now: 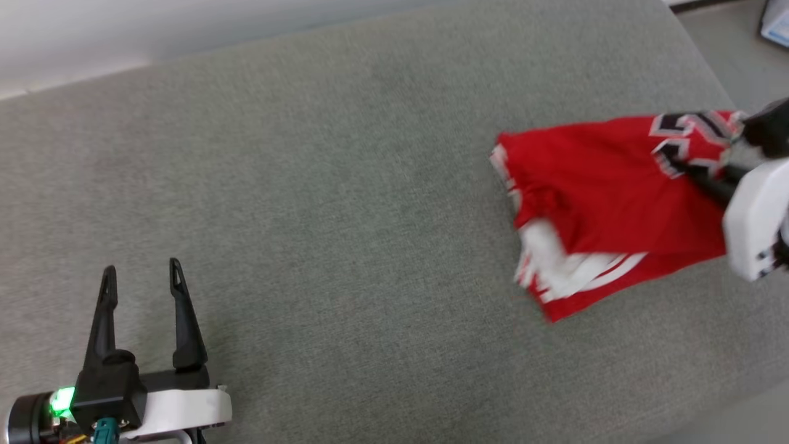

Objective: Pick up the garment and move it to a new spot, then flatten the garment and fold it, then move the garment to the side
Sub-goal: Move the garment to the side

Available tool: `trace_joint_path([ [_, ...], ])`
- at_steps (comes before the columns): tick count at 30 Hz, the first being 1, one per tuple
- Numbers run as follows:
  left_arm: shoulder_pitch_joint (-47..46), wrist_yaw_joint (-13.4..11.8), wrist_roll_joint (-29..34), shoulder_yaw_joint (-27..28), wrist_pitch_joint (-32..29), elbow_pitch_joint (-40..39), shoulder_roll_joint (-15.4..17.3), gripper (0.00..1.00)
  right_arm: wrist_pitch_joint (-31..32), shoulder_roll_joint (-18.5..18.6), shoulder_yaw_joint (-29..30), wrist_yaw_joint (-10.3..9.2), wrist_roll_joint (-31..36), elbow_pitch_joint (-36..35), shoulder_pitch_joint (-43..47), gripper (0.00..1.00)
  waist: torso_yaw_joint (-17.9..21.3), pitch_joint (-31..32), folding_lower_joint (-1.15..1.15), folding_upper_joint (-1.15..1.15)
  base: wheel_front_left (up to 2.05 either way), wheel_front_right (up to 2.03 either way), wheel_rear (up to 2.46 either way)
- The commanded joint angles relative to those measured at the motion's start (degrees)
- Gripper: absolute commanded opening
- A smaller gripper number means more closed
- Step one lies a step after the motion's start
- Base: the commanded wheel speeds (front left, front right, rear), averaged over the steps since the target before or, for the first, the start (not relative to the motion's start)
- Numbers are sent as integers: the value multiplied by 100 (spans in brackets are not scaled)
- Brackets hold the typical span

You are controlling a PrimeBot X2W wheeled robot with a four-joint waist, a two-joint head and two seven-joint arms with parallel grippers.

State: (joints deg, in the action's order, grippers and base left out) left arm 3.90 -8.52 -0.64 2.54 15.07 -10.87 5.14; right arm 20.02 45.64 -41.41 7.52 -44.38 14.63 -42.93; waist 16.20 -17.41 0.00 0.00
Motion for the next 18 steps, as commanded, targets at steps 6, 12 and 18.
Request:
trace_joint_path([
  [6,-278,95,66,42,13,-187,209,100,-277,65,338,-6,328,1273,-614,0,120,-787,0,0,0,0,0],
  [12,-479,129,62,101,13,-339,335,100,-699,-249,755,-7,835,2556,-1124,0,40,-1242,0,0,0,0,0],
  [18,-642,134,59,106,13,-377,417,100,-1247,-710,1029,-6,1403,3735,-1454,0,-32,-1473,0,0,0,0,0],
])
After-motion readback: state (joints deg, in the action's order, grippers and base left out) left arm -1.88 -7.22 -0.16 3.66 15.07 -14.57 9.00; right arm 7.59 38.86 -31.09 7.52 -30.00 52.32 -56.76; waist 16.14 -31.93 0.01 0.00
